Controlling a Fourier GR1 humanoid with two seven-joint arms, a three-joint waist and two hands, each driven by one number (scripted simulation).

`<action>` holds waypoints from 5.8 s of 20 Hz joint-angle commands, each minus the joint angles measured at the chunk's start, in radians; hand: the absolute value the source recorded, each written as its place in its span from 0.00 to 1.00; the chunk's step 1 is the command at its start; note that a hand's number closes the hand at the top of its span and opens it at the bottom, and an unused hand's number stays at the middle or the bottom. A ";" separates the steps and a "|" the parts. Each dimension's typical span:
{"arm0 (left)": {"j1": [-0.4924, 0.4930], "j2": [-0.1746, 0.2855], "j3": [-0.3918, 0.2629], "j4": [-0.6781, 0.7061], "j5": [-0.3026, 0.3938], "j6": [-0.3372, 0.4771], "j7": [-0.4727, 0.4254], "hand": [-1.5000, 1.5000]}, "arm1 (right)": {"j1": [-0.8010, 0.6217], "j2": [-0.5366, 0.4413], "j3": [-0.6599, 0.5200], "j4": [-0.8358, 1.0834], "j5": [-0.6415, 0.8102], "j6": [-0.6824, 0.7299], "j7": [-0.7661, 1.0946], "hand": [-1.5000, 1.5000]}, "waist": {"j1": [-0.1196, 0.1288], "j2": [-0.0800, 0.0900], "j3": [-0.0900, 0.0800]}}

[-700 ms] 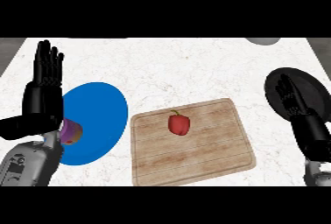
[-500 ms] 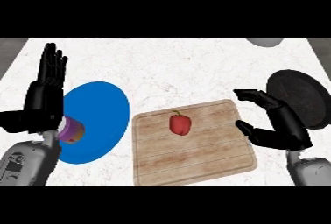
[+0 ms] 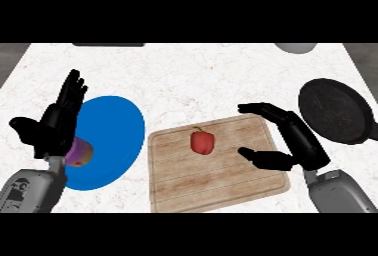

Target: Pick the bell pepper from the cutting board and place it in the pan

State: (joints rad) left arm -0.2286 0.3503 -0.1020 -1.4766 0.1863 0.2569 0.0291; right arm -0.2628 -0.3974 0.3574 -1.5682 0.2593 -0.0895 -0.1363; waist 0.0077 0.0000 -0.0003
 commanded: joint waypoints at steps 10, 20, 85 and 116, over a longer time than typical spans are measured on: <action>0.037 -0.022 0.002 0.033 0.003 -0.048 -0.031 0.50 | -0.264 -0.263 0.022 -0.378 0.076 0.432 0.574 0.00 | 0.003 -0.006 -0.005; -0.020 -0.020 0.036 0.037 -0.016 -0.058 0.041 0.50 | -0.586 0.035 0.139 -0.383 0.101 0.604 0.984 0.00 | -0.001 -0.002 -0.001; 0.018 -0.169 0.138 -0.010 -0.178 -0.138 0.048 0.50 | -0.469 0.397 0.182 0.350 0.639 0.769 0.764 0.00 | -0.003 0.000 0.000; -0.006 -0.133 0.212 -0.005 -0.157 -0.203 0.077 0.50 | -0.240 0.397 0.147 0.362 0.490 0.291 0.972 1.00 | -0.001 -0.002 0.001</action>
State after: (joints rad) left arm -0.2405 0.2046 0.0981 -1.4786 0.0189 0.0660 0.1007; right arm -0.5531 -0.0001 0.5123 -1.1534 0.8009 0.3302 0.7157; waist 0.0009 -0.0050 0.0006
